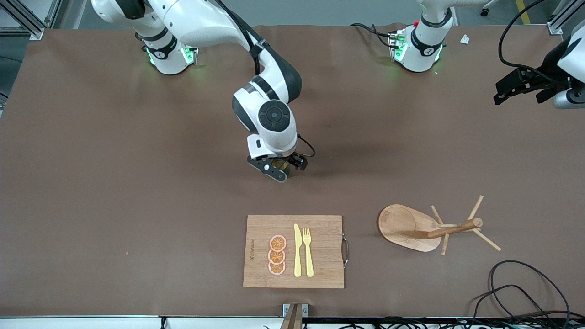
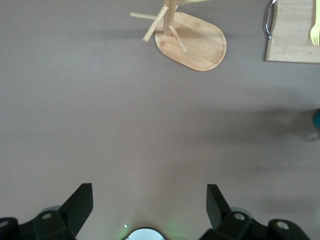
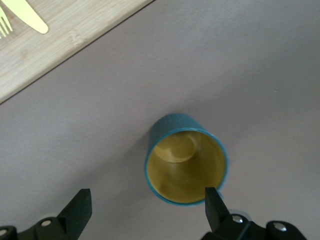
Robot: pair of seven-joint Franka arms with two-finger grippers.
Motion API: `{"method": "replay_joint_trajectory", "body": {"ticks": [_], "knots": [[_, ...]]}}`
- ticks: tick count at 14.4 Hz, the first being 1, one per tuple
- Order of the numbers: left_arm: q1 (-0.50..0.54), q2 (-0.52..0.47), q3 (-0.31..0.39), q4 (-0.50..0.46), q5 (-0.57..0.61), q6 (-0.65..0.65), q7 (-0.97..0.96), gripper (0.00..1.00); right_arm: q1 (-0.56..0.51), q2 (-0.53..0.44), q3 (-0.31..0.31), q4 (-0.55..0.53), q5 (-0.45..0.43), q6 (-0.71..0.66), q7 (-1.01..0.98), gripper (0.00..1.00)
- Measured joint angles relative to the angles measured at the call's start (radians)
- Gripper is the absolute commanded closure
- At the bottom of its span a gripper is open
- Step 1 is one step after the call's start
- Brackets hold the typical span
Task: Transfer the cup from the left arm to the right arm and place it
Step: 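Close the right gripper on the mug rim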
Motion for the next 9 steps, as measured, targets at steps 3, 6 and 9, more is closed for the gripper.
{"method": "replay_joint_trajectory", "body": {"ticks": [3,6,9], "knots": [[0.007,0.000,0.005,-0.001,0.002,0.000,0.017,0.00,0.010,0.030,0.000,0.006,0.000,0.048,0.005,0.00],[0.007,0.000,0.003,-0.002,0.027,0.000,0.019,0.00,0.012,0.058,-0.001,0.007,0.000,0.070,0.005,0.00],[0.007,0.000,0.002,-0.002,0.027,0.000,0.019,0.00,0.014,0.083,-0.001,0.007,-0.009,0.088,-0.025,0.20]]}}
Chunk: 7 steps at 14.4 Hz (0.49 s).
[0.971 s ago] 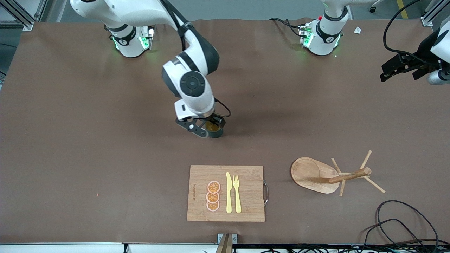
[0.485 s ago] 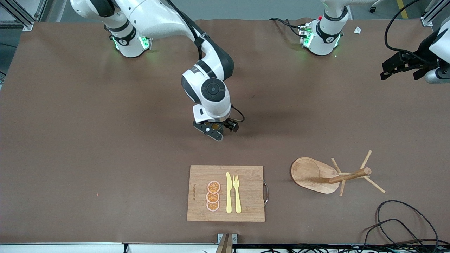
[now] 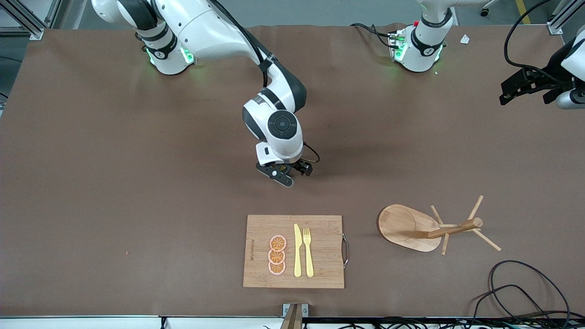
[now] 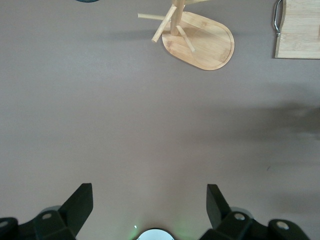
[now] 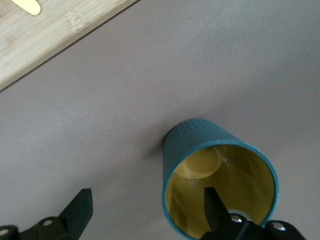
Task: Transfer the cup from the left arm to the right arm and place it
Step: 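Close the right gripper on the mug rim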
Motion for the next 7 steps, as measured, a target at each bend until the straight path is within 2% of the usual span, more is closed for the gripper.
{"method": "replay_joint_trajectory", "body": {"ticks": [7], "knots": [[0.000,0.000,-0.002,0.000,0.000,0.000,0.000,0.00,-0.001,0.002,-0.018,0.009,-0.026,-0.002,-0.092,0.81]]}}
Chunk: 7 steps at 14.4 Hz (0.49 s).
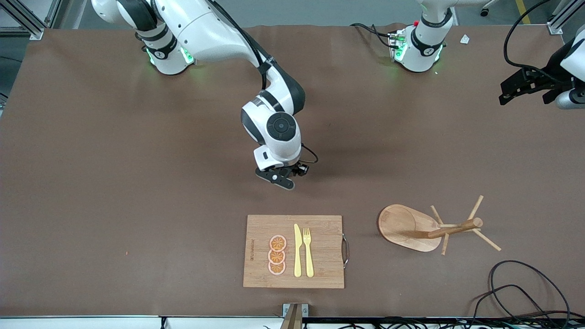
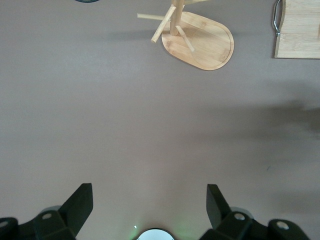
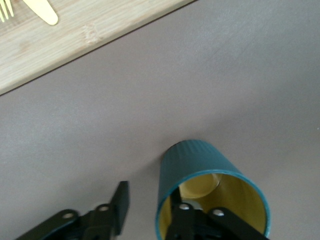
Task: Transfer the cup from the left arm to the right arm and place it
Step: 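Close the right gripper on the mug rim, then carry the mug sideways with the right gripper and lower it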
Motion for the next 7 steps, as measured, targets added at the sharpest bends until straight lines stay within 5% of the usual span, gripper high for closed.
{"method": "replay_joint_trajectory", "body": {"ticks": [3,7], "knots": [[-0.001,0.000,-0.002,0.000,0.000,0.000,0.000,0.00,0.000,0.000,-0.001,0.000,-0.028,-0.012,-0.005,0.97],[-0.003,0.000,-0.003,0.000,0.000,0.000,0.000,0.00,-0.008,-0.012,-0.016,0.017,-0.073,-0.130,-0.129,0.99]]}}
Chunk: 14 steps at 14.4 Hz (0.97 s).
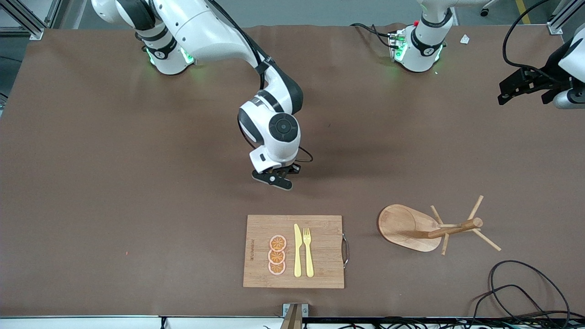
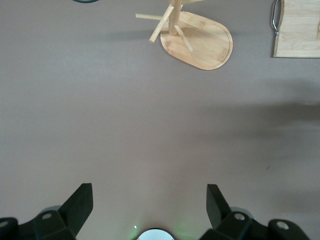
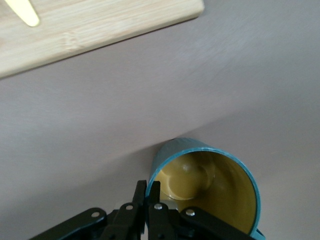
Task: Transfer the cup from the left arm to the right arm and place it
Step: 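Carry the mug sideways with the right gripper and lower it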
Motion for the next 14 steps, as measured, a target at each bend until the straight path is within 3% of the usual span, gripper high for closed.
{"method": "replay_joint_trajectory", "body": {"ticks": [4,9,14], "knots": [[0.000,0.000,-0.001,0.000,0.000,0.000,0.000,0.00,-0.082,-0.050,-0.027,0.022,0.000,-0.068,-0.227,0.99],[0.001,0.000,0.001,0.000,0.000,0.000,0.000,0.00,-0.344,-0.175,-0.027,0.023,0.042,-0.161,-0.639,0.99],[0.003,0.000,0.003,0.000,0.000,0.000,0.000,0.00,-0.552,-0.189,-0.026,0.004,0.058,-0.188,-1.015,0.99]]}}
